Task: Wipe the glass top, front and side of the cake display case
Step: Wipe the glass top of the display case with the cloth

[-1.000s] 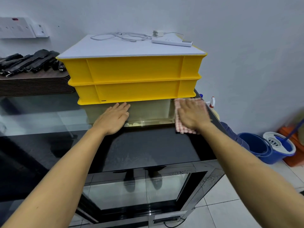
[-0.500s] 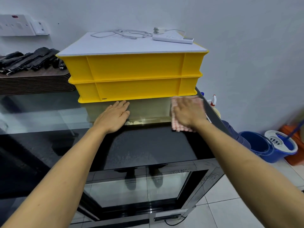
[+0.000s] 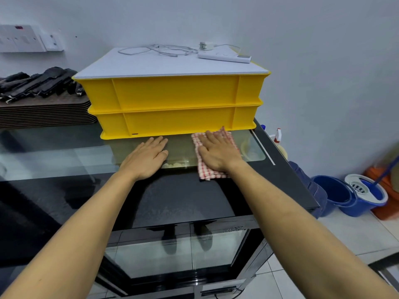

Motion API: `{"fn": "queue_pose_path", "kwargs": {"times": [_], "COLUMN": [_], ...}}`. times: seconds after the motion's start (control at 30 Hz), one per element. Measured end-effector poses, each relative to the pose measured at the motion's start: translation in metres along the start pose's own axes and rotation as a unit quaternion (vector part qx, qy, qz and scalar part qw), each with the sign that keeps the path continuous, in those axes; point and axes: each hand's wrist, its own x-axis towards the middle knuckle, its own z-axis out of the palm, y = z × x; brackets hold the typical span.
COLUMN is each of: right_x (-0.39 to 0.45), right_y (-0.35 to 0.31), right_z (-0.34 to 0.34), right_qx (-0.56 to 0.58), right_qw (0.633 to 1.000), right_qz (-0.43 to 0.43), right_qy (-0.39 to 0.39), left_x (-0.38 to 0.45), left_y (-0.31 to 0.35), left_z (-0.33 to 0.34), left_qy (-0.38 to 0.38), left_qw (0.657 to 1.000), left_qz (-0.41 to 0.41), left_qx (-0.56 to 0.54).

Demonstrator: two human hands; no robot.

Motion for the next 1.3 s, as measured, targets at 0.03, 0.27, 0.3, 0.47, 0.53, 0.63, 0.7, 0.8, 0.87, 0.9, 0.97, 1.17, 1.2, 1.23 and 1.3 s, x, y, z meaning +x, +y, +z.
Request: {"fn": "queue_pose_path", "kwargs": {"times": [0.03,0.27,0.3,0.47,0.53,0.63,0.7,0.8,0.87,0.9,0.97,1.17,1.2,1.23,1.3], "right_x": [-0.002,-0.017,-0.015,-0.04,-0.069,-0.098,-0.099,-0.077,-0.054,-0.045,-0.046,-0.117,-0.123,-0.123,-0.112], "right_y": [0.019,0.085,0.071,-0.045,-0.063,-0.02,0.033,0.08,0.058,0.035,-0.021,-0.03,-0.007,0.02,0.067], "right_z": [-0.004,-0.018,-0.014,0.019,0.026,0.018,0.001,-0.017,-0.011,-0.003,0.013,0.024,0.017,0.01,-0.004], "right_qx": [-0.005,0.008,0.009,0.016,0.013,-0.028,-0.051,-0.02,-0.004,0.002,0.01,0.005,-0.002,-0.014,-0.035], "right_qw": [1.0,0.987,0.984,1.0,0.996,0.993,0.997,0.996,0.992,0.994,0.999,0.996,0.997,0.998,0.999], "right_qz": [0.013,0.154,0.166,-0.003,-0.085,-0.117,-0.053,0.086,0.116,0.104,0.038,-0.085,-0.071,-0.05,0.007], "right_qy": [0.006,0.052,0.058,0.025,0.002,0.017,0.021,0.031,0.043,0.041,0.033,0.017,0.02,0.023,0.023], "left_x": [-0.001,0.0,0.0,0.003,0.004,0.003,0.0,-0.001,-0.001,0.0,0.0,0.0,0.0,-0.001,-0.002], "left_y": [0.0,0.001,0.001,-0.002,-0.005,-0.006,-0.005,-0.003,-0.001,-0.001,-0.002,-0.003,-0.003,-0.002,-0.002], "left_z": [0.0,-0.001,0.0,0.0,0.0,0.001,0.001,0.002,0.001,0.001,0.002,0.004,0.003,0.002,0.002], "left_qy": [0.001,0.001,0.001,-0.005,-0.006,-0.002,0.001,0.006,0.005,0.006,0.006,0.007,0.008,0.009,0.01], "left_qw": [1.0,1.0,1.0,1.0,1.0,1.0,1.0,1.0,1.0,1.0,1.0,1.0,1.0,1.0,1.0], "left_qz": [0.001,-0.002,-0.003,0.0,0.003,0.001,-0.002,-0.007,-0.008,-0.008,-0.006,-0.009,-0.009,-0.009,-0.013], "left_qx": [0.0,-0.001,-0.001,-0.012,-0.019,-0.018,-0.014,-0.01,-0.011,-0.014,-0.018,-0.019,-0.02,-0.02,-0.017]}}
